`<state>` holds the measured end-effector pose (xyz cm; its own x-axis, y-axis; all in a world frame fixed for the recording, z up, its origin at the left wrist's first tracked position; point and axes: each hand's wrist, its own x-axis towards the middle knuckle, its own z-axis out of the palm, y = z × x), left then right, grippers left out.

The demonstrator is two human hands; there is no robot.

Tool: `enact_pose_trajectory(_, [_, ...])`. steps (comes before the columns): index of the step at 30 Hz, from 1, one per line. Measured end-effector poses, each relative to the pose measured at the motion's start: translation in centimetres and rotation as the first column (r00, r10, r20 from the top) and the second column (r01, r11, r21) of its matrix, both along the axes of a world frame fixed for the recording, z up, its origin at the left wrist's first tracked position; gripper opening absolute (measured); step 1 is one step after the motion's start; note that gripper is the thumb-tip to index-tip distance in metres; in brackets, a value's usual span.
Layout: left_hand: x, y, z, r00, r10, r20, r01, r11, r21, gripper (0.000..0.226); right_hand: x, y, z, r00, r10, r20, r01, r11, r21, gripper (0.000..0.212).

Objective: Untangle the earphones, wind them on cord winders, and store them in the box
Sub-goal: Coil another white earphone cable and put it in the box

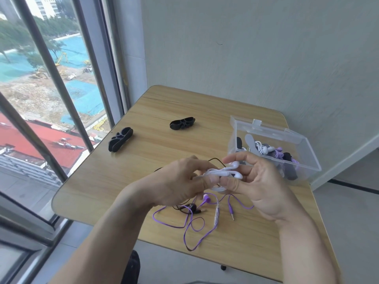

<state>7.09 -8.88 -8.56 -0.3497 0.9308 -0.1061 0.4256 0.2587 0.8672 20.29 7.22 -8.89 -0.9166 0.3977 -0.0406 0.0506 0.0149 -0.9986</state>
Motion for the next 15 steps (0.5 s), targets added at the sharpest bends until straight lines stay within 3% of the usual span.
enact_pose_trajectory(3, [0.0,0.2,-0.2,0.996,0.085,-0.028,-0.084,0.996,0.024,0.030,-0.8,-0.6,-0.5,0.997,-0.026,-0.071,0.027,0.999,0.025,0.028])
enact_pose_trajectory(8, [0.4,0.6,-0.2,0.965,0.253,0.076,-0.260,0.959,0.113,0.031,-1.6,-1.8,-0.6,0.990,-0.104,-0.090,0.110,0.992,0.064,0.017])
enact_pose_trajectory(12, [0.7,0.9,-0.2,0.901,0.388,0.196,-0.415,0.902,0.121,0.031,-1.8,-2.5,-0.7,0.985,-0.156,-0.069,0.170,0.944,0.284,0.013])
enact_pose_trajectory(15, [1.0,1.3,-0.1,0.835,0.448,0.319,-0.509,0.849,0.142,0.028,-1.9,-2.8,-0.8,0.958,-0.248,-0.146,0.286,0.878,0.383,0.018])
